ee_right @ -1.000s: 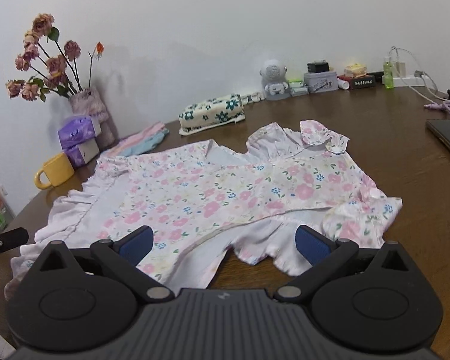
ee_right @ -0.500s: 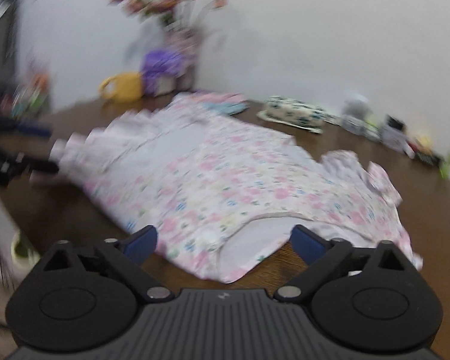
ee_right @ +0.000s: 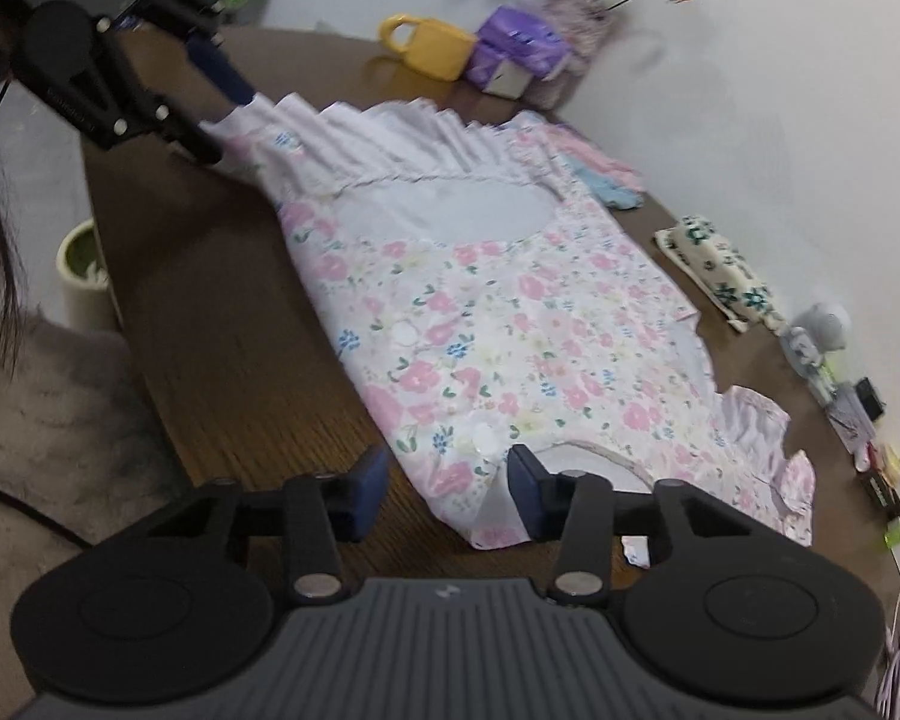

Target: Fold clothes

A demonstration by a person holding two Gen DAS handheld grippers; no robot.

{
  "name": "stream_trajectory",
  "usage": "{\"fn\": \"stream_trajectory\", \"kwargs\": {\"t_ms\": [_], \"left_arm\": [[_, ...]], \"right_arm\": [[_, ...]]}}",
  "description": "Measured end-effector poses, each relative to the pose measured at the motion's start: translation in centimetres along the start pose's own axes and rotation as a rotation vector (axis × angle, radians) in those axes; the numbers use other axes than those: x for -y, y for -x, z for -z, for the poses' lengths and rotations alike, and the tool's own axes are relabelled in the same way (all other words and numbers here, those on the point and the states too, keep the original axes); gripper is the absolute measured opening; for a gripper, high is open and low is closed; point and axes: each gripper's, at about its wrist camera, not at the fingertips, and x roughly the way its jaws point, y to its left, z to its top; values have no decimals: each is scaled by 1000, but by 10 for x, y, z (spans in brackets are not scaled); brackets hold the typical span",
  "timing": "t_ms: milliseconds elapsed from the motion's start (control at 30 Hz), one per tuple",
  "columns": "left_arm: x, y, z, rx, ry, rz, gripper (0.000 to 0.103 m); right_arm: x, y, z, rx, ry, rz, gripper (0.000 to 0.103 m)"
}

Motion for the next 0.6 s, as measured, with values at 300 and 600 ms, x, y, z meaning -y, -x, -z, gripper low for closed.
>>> {"fn": "stream_trajectory", "kwargs": {"t_ms": [300, 600], "left_arm": [[0, -10, -3, -58, -25, 44, 24], [6, -13, -2, -81, -60, 46, 8]], "right_arm": [[6, -11, -6, -59, 51, -53, 18], [5, -9, -10, -35, 89, -70, 25]]}}
